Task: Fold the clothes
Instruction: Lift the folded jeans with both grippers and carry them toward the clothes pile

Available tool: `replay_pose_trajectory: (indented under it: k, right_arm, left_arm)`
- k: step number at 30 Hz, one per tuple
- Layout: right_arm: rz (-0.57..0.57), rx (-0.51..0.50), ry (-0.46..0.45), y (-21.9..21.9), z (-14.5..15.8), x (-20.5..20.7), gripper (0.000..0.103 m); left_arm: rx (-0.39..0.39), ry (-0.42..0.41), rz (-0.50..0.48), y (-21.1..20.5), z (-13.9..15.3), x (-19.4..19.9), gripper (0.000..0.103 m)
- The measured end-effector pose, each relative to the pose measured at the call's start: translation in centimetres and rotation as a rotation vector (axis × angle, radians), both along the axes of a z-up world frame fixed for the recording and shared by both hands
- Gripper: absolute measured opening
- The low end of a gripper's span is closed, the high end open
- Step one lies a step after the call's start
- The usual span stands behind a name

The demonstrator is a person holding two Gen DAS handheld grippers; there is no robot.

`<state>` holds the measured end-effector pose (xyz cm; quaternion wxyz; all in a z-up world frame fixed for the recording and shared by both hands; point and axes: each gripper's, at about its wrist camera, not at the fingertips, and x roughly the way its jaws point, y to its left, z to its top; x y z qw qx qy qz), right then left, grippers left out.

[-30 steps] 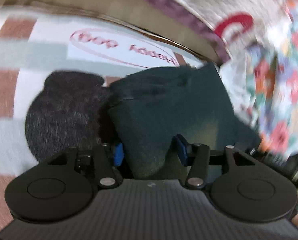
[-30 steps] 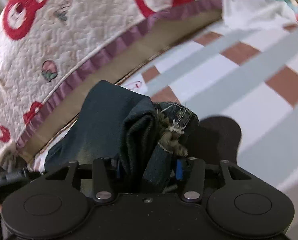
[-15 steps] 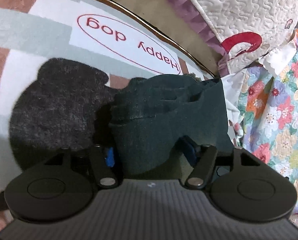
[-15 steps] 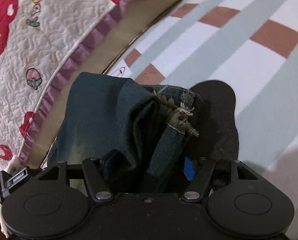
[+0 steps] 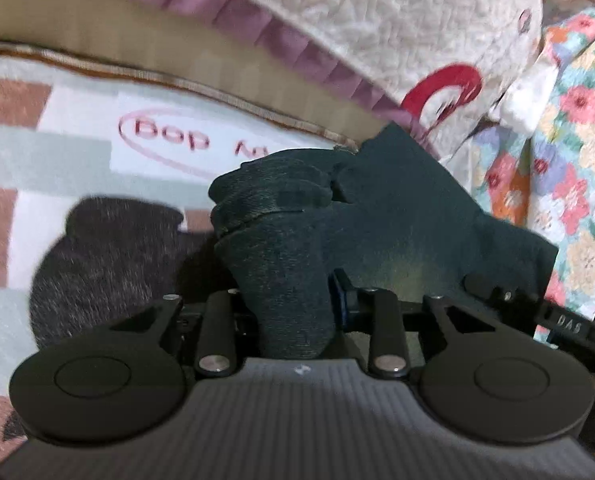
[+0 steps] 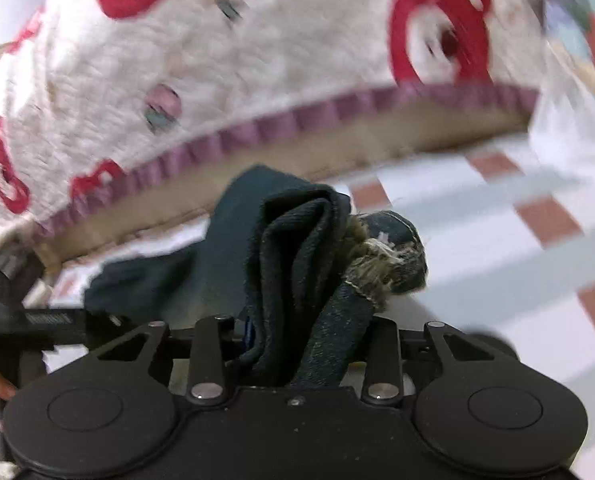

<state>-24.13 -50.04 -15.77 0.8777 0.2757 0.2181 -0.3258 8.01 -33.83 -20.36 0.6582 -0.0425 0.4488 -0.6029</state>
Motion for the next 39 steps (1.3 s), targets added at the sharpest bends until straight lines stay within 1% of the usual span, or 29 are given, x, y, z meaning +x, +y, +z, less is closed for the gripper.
replay_pose_trajectory:
  k: [3,6,10,13,15,19,20,23,25,28,30,31,33,34,36,37,39]
  right_arm:
    - [0.029,-0.064,-0.029,0.5,2.3,0.5,0.040]
    - [0.056,-0.091,-0.074,1.2,4.0,0.7,0.040]
    - [0.107,-0.118,-0.136,2.7,6.0,1.8,0.040]
    - [0.162,-0.144,-0.172,4.2,7.5,3.4,0.040]
    - [0.197,-0.153,-0.184,5.4,8.5,4.7,0.040]
    - [0.255,-0.160,-0.173,7.8,11.4,8.0,0.040]
    - [0.279,-0.162,-0.186,8.2,12.2,8.9,0.040]
    - [0.358,-0.172,-0.224,9.6,14.5,11.3,0.039]
    - [0.418,-0.183,-0.245,10.8,16.0,13.0,0.039]
    - [0.511,-0.238,-0.235,13.0,18.8,15.9,0.039]
    - [0.593,-0.300,-0.195,14.2,21.4,18.6,0.039]
    - [0.631,-0.330,-0.179,14.4,22.8,20.0,0.039]
    - [0.691,-0.358,-0.147,14.8,25.8,23.0,0.039]
    - [0.708,-0.355,-0.138,14.9,27.3,24.5,0.039]
    - [0.723,-0.349,-0.134,15.5,29.9,26.8,0.039]
    - [0.730,-0.353,-0.140,16.0,30.8,27.6,0.039]
    - [0.772,-0.375,-0.123,17.4,32.0,29.1,0.039]
  left_arm:
    - [-0.056,-0.026,0.024,1.6,2.2,0.3,0.028]
    - [-0.101,-0.069,0.060,3.9,4.9,0.4,0.028]
    - [-0.129,-0.148,0.116,7.4,8.4,0.3,0.028]
    - [-0.120,-0.190,0.160,10.0,10.4,0.7,0.028]
    - [-0.092,-0.207,0.191,11.4,11.6,1.4,0.028]
    - [-0.048,-0.259,0.257,14.6,14.4,2.5,0.027]
    - [-0.044,-0.276,0.275,15.7,15.3,2.8,0.027]
    - [-0.056,-0.331,0.341,19.3,18.3,3.2,0.027]
    - [-0.067,-0.350,0.391,21.7,19.9,3.7,0.027]
    - [-0.095,-0.352,0.471,24.8,21.6,5.2,0.027]
    - [-0.130,-0.357,0.518,26.4,22.8,6.5,0.027]
    - [-0.150,-0.374,0.544,27.1,23.5,7.0,0.027]
    - [-0.196,-0.462,0.604,28.3,25.2,7.5,0.027]
    - [-0.213,-0.486,0.626,28.9,25.7,7.8,0.027]
    - [-0.242,-0.506,0.653,30.3,26.4,8.8,0.028]
    - [-0.257,-0.491,0.669,31.3,26.3,9.5,0.028]
    - [-0.294,-0.436,0.701,33.4,25.8,11.2,0.028]
